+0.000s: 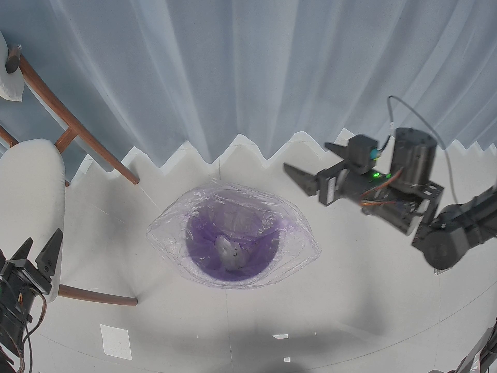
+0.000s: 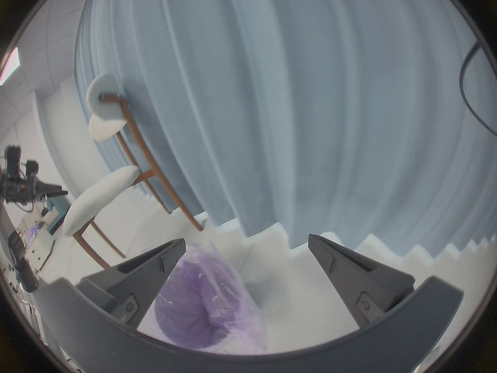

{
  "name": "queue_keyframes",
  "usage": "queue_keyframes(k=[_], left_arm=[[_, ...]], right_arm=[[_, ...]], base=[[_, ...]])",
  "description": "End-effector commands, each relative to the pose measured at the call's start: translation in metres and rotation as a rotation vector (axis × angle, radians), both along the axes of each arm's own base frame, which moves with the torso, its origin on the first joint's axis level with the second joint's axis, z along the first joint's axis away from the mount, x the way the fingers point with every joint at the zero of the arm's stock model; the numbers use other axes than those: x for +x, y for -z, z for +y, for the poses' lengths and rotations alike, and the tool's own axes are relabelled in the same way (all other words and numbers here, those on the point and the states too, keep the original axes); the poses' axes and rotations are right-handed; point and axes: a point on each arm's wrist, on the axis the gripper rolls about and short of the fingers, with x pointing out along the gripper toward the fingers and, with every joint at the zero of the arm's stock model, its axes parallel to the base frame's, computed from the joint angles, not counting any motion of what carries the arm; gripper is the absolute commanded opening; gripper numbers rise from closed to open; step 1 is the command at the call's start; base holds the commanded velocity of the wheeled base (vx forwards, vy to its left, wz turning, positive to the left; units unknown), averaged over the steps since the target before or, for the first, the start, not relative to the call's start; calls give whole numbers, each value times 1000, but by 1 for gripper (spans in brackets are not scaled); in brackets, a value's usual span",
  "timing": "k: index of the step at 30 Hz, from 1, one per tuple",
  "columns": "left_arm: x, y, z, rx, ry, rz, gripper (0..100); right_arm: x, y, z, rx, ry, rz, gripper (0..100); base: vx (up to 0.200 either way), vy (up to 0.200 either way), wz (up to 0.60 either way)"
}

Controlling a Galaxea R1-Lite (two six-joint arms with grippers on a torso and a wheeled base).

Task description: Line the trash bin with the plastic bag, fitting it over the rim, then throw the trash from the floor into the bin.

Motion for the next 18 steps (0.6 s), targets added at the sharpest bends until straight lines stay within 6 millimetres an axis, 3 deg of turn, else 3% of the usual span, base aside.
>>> queue_keyframes(k=[1,2,3,6,8,9,11,13,18], left_arm=[[-91,13,12,205,-77,-269,100],[-91,13,12,205,-77,-269,100],[-109,40,14,213,-76,-229,100],[-104,46,14,213,-96,-127,100],[-104,54,14,219,-87,-60,100],[-103,59,14,228,-81,-3,100],[-103,70,14,239,-61,103,100],[-103,70,14,254,-37,101,100],[-103,70,10,363,127,81,100]], right_arm=[[-188,-57,-165,120,331,-154,100],[-188,-57,-165,120,331,-154,100],[-237,-21,-181,83,383,-64,100],[-292,34,-194,44,417,1,100],[-317,73,-199,27,422,-3,100],[-317,89,-200,8,435,31,100],[-304,101,-199,17,535,36,100],[-303,103,-200,87,597,-1,100],[-304,105,-200,65,588,39,100]], base=[[0,0,0],[0,0,0],[0,0,0],[0,0,0],[0,0,0],[0,0,0],[0,0,0],[0,0,0],[0,0,0]])
